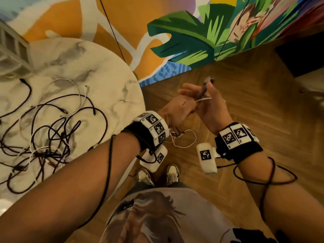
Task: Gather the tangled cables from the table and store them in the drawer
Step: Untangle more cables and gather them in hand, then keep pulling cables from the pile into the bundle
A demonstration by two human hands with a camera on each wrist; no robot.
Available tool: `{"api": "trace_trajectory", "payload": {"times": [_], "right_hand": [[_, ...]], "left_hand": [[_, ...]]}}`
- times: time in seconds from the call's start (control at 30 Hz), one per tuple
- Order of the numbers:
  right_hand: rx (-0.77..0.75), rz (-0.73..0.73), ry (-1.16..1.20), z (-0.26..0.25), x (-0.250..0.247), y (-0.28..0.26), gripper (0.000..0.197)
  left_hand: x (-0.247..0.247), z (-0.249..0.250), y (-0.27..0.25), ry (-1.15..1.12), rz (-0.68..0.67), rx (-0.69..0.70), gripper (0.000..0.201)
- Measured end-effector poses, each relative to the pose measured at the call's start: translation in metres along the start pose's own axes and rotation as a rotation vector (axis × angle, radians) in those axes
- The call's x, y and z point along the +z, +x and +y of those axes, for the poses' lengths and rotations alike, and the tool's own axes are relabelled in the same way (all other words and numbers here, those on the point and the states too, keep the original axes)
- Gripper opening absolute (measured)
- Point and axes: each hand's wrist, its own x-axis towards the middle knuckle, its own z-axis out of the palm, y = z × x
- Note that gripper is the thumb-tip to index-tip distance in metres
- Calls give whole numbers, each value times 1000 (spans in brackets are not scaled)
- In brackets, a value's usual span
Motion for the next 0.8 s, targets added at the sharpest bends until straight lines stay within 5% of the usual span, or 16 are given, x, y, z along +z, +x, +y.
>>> {"api": "trace_trajectory", "payload": {"times": [0.1, 0.3, 0.5, 0.6, 0.73, 0.8], "right_hand": [[89, -99, -92, -7, 12, -1, 56], [98, -1, -294, 5, 27, 3, 52], [-30, -24, -409, 25, 42, 5, 45], [82, -59, -221, 35, 54, 8, 39], [198, -113, -528, 47, 49, 10, 17], [264, -148, -677, 57, 43, 12, 24]], "left_hand": [[9, -10, -7, 26, -82, -78, 28], [-2, -25, -24, 215, -96, -71, 23], [-35, -5, -33, 616, 465, 271, 38], [-30, 1, -25, 843, 338, 245, 48], [-20, -14, -28, 866, 306, 370, 19], [-20, -23, -31, 851, 241, 432, 15]]}}
